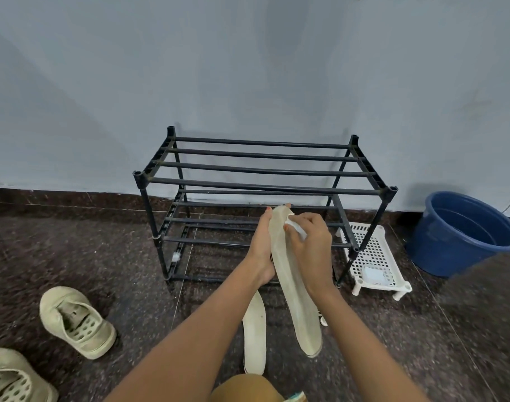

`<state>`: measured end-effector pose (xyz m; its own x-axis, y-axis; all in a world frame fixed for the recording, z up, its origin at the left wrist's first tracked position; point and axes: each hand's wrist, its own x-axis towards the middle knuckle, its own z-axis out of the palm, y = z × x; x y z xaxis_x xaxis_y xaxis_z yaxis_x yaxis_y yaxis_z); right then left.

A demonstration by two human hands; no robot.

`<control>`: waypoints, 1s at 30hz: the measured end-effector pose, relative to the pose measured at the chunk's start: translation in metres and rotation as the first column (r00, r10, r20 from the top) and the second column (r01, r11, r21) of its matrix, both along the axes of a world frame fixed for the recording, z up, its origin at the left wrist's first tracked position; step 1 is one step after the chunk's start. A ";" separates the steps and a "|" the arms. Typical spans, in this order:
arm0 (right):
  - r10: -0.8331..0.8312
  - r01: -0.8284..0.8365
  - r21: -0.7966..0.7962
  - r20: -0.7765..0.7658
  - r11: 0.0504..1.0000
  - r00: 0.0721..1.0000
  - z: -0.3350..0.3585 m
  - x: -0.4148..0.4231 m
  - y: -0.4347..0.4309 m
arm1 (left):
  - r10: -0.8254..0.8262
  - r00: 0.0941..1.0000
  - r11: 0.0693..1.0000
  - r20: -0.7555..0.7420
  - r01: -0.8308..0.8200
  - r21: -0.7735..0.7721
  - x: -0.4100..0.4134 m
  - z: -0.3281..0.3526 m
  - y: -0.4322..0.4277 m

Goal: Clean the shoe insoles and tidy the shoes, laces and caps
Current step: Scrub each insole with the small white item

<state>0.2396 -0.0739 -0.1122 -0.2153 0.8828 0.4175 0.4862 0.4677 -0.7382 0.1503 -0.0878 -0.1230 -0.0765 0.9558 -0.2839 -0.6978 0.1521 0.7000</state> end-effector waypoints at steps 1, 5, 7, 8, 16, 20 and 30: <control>0.016 -0.016 0.002 -0.004 1.000 1.000 -0.001 -0.001 0.000 | 0.005 1.000 1.000 -0.005 -0.006 -0.017 0.000 0.000 0.000; 0.099 -0.105 0.079 0.082 0.991 0.992 -0.003 -0.003 -0.003 | 0.009 1.000 0.997 -0.018 -0.011 -0.083 -0.003 0.001 0.000; 0.090 -0.106 0.137 0.120 0.985 0.989 -0.003 -0.002 -0.001 | 0.000 1.000 0.996 -0.031 -0.003 -0.084 -0.004 0.002 0.000; 0.070 -0.091 0.166 0.128 0.982 0.989 -0.002 -0.002 0.001 | -0.002 0.999 0.997 -0.035 0.000 -0.078 -0.004 0.002 0.000; -0.046 0.027 0.266 0.068 0.964 0.997 0.007 -0.012 0.008 | -0.009 1.000 1.000 0.012 0.009 -0.025 -0.007 0.008 -0.002; 0.074 -0.107 0.260 0.137 0.960 0.988 -0.002 -0.016 -0.010 | 0.016 0.999 1.000 0.036 -0.015 -0.027 -0.013 0.007 -0.001; -0.083 0.095 0.202 -0.066 0.975 0.994 0.017 -0.015 0.000 | 0.030 0.999 0.999 -0.034 -0.031 -0.020 -0.012 0.007 -0.001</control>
<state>0.2247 -0.0735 -0.0948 -0.1106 0.7918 0.6007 0.4926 0.5686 -0.6588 0.1388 -0.0887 -0.1157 -0.1151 0.9470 -0.2999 -0.6784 0.1456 0.7202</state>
